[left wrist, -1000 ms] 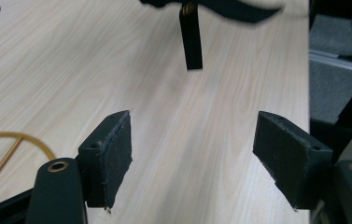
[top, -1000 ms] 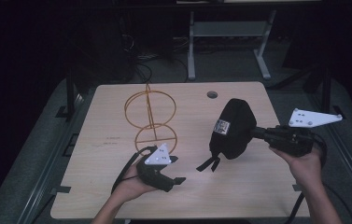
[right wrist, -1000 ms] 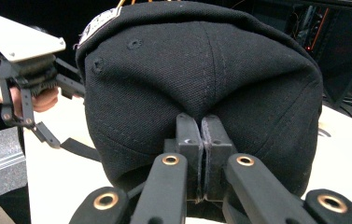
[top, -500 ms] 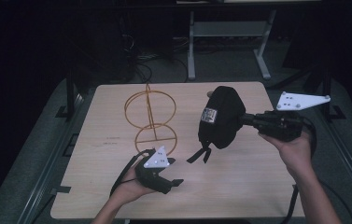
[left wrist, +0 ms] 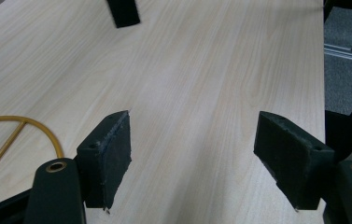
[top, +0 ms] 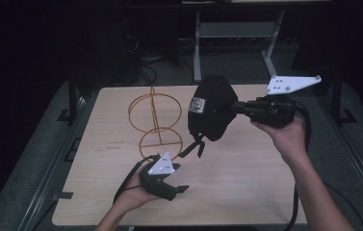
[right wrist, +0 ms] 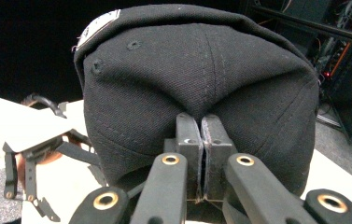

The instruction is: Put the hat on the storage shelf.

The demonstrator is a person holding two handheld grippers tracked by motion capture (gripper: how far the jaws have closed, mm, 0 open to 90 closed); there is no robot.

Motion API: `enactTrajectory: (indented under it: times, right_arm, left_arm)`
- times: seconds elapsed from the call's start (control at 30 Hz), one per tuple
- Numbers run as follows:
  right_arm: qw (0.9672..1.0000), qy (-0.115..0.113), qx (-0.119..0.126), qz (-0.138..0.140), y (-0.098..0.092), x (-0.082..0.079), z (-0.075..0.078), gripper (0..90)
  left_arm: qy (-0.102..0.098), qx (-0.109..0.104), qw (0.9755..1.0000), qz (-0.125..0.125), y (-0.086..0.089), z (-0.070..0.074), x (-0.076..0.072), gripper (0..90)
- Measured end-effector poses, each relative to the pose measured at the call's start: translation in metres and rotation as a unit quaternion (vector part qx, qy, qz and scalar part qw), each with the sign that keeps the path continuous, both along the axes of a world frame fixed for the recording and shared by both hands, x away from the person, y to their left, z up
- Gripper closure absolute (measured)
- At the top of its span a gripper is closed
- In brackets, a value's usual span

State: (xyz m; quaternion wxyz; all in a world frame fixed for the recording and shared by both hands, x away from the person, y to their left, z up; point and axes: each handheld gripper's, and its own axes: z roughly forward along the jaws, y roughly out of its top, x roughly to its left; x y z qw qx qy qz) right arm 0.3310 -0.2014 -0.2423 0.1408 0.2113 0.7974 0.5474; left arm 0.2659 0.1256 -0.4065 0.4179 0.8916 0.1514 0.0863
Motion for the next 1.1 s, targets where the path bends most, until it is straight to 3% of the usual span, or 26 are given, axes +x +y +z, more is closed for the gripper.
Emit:
enactTrajectory:
  times: [0.27,0.37,0.6,1.1]
  right_arm:
    - [0.9999,-0.007,-0.004,0.015,0.023,0.012,0.014,88.1]
    - [0.9998,-0.007,-0.004,0.021,0.032,0.016,0.017,88.1]
    - [0.9994,-0.007,-0.006,0.034,0.052,0.027,0.027,88.1]
    - [0.9978,-0.014,-0.022,0.060,0.098,0.051,0.046,88.2]
  left_arm:
    - [-0.001,0.004,1.0000,-0.002,0.000,-0.001,-0.001,27.1]
    - [0.009,0.004,0.9999,0.004,-0.001,-0.002,-0.003,27.1]
    - [-0.008,0.012,0.9998,-0.015,-0.002,-0.003,-0.002,27.1]
    - [-0.002,0.006,0.9999,-0.009,-0.005,-0.005,-0.002,27.1]
